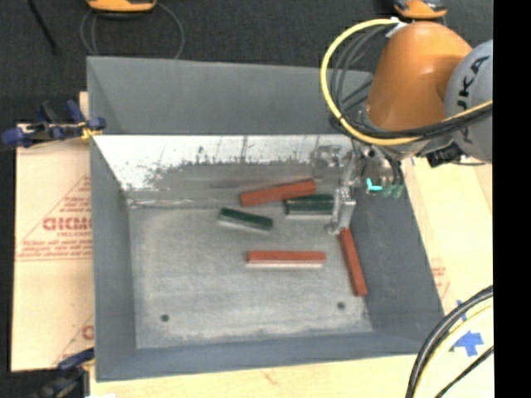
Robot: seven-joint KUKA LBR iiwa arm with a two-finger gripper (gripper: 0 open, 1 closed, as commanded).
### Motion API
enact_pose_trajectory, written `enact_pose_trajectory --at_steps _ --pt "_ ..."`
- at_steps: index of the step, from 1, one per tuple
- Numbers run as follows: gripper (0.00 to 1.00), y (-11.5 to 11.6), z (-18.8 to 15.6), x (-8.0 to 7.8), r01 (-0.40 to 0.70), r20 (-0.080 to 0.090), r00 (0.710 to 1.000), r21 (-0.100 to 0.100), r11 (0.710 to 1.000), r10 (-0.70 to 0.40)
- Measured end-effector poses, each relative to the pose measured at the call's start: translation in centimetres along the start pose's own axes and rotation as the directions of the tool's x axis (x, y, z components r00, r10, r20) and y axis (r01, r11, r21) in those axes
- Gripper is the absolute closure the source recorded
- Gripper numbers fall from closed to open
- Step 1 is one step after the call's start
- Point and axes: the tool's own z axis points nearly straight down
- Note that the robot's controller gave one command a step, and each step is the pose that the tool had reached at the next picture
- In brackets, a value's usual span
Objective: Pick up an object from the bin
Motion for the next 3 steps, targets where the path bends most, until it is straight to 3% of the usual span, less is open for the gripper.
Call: enact_pose_trajectory --at_steps 1,2,3 --pt "0.00 2.1 16.2 5.7 0.010 -0.004 1.000 0.000 1.000 -0.010" --pt "0.00 1.2 12.6 5.4 -0.004 0.009 1.000 0.001 1.000 0.004" --pt "0.00 0.8 12.8 6.4 -0.275 0.003 0.961 -0.002 0.961 0.275"
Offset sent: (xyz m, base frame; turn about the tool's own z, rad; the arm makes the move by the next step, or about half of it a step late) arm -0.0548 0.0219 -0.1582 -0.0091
